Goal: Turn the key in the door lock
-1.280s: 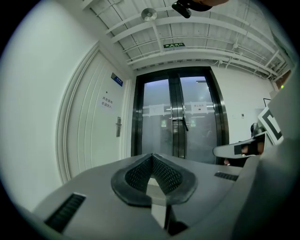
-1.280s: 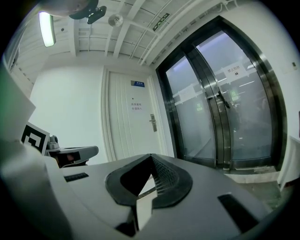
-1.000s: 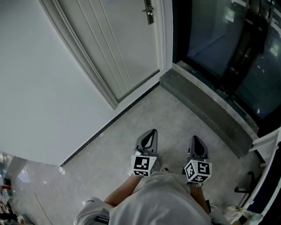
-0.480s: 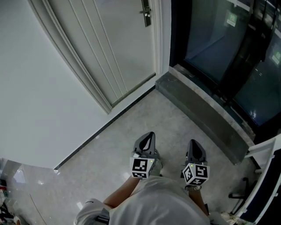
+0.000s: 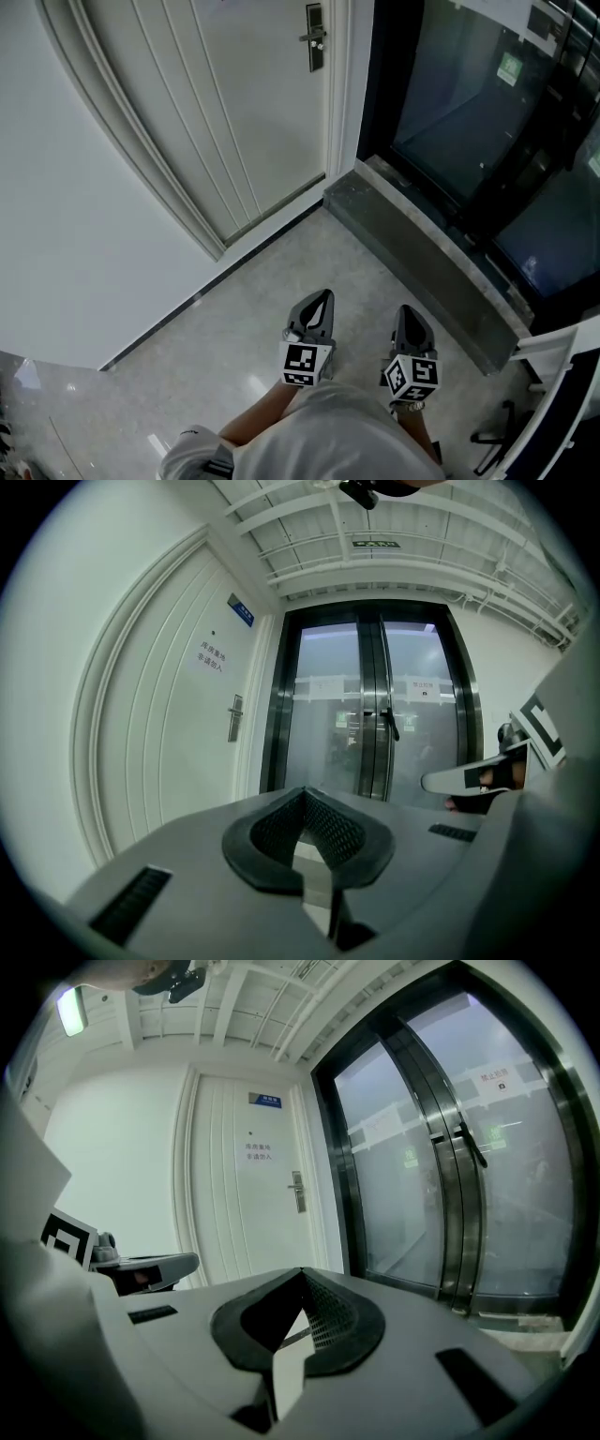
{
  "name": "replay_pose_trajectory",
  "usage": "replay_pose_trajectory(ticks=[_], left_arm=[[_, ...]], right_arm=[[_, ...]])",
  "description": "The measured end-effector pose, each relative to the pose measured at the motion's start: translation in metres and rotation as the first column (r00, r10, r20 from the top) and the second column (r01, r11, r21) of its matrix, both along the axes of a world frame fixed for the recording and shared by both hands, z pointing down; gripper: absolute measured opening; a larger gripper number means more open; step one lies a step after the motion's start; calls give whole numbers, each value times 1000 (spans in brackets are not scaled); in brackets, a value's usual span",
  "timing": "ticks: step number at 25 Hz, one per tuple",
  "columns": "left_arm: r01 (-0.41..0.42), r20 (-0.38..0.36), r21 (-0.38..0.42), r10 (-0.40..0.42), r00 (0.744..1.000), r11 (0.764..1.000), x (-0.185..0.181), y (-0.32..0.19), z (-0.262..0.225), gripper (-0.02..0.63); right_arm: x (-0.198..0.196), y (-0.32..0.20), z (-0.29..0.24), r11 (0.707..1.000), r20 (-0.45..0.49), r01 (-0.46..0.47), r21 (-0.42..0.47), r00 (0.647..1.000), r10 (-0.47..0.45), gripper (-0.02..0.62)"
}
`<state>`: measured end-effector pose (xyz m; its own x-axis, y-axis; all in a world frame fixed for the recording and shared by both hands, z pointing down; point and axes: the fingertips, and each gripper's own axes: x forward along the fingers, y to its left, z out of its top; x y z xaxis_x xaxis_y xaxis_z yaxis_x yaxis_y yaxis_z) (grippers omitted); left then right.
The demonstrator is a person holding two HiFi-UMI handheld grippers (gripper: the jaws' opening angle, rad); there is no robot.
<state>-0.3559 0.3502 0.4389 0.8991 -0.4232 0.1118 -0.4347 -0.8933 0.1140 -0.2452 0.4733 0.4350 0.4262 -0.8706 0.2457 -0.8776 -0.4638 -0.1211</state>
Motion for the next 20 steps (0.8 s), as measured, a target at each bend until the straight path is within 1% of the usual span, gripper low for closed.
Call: replay_pose_trajectory(ticks=[3, 6, 10, 16, 20], left_arm=[[-11, -25, 7, 11, 1000, 1000, 25, -24, -8, 8], [-17, -28, 5, 18, 999, 1000, 44, -48, -5, 8], [-20, -29, 29, 20, 999, 999, 63, -84, -13, 8], [-17, -14, 46, 18, 1000, 999, 79, -112, -17, 8], [20, -2, 36, -20, 1000, 999, 83, -132, -8, 8]], right_arm=[[20, -24, -2, 1000, -2, 0, -6, 1000, 0, -8], [39, -48, -5, 1000, -8, -9, -4, 1000, 8, -8], [56, -81, -8, 1000, -22, -12, 10, 1000, 12, -8], [75, -112, -5, 1000, -13, 5, 4, 1000, -5, -8], [85, -136, 2, 999, -8, 39, 6, 999, -39, -8]])
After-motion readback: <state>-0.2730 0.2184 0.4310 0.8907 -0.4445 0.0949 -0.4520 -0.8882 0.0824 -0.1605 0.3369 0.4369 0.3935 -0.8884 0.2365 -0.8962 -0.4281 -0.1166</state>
